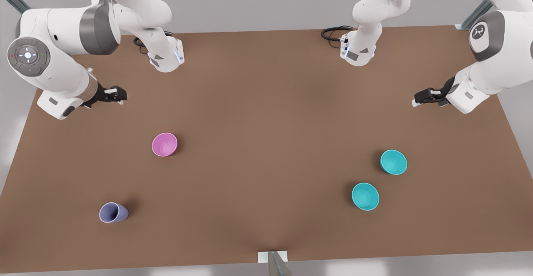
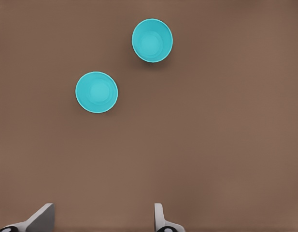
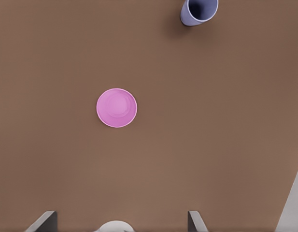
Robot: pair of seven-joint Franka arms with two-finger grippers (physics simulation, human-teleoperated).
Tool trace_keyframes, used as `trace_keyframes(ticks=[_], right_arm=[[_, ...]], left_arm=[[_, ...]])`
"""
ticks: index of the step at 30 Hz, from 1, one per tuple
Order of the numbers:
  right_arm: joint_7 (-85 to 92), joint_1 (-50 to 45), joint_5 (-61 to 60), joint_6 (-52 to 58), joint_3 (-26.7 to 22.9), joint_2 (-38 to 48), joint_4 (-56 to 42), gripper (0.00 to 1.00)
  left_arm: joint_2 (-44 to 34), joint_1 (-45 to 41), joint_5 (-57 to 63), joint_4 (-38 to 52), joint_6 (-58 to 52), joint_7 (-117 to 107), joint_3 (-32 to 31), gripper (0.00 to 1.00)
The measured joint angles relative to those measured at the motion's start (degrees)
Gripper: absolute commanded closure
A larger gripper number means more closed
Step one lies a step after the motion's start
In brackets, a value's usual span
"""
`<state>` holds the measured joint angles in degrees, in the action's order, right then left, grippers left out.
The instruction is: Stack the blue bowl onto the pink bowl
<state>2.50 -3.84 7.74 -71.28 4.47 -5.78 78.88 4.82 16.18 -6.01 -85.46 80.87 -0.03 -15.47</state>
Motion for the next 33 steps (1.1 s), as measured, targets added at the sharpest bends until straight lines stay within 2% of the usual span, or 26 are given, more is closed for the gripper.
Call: trace_keyframes(ticks=[2,4,7,14,17,23,30,31,33], right_arm=[[0.0,0.0,0.2,-0.2,0.0,-0.1,0.2,0.00],[-0.1,-0.3,0.6,-0.1,-0.2,-4.3,1.0,0.00],[-0.1,1.2,0.9,-4.1,-0.5,-8.9,9.6,0.00],[-0.2,6.2,-2.8,-26.2,-0.5,-9.0,33.8,0.00],[-0.2,7.8,-4.4,-36.3,-0.5,-9.5,39.5,0.00],[-0.2,7.9,-7.0,-48.8,-0.3,-14.5,41.4,0.00],[-0.3,7.8,-9.2,-55.4,-0.1,-20.6,41.5,0.00],[-0.3,7.8,-9.3,-56.1,-0.1,-21.1,41.5,0.04],[-0.2,7.8,-9.4,-57.1,0.0,-21.5,41.5,0.62]], left_arm=[[0.0,-0.1,0.0,0.0,0.0,0.0,0.0,0.00],[0.1,-0.2,0.0,0.0,0.0,0.0,0.0,0.00],[0.1,-0.3,0.0,0.0,-0.1,0.0,0.0,0.00],[0.2,0.2,0.1,0.0,-0.1,0.0,0.0,0.00],[0.2,0.2,0.0,0.0,-0.1,0.0,0.0,0.00],[0.2,0.1,0.1,0.0,-0.1,0.0,0.0,0.00],[0.2,0.2,0.1,0.0,-0.1,0.0,0.0,0.00],[0.2,0.2,0.1,0.0,-0.2,0.0,0.0,0.00],[0.2,0.1,0.1,0.0,-0.2,0.0,0.0,0.00]])
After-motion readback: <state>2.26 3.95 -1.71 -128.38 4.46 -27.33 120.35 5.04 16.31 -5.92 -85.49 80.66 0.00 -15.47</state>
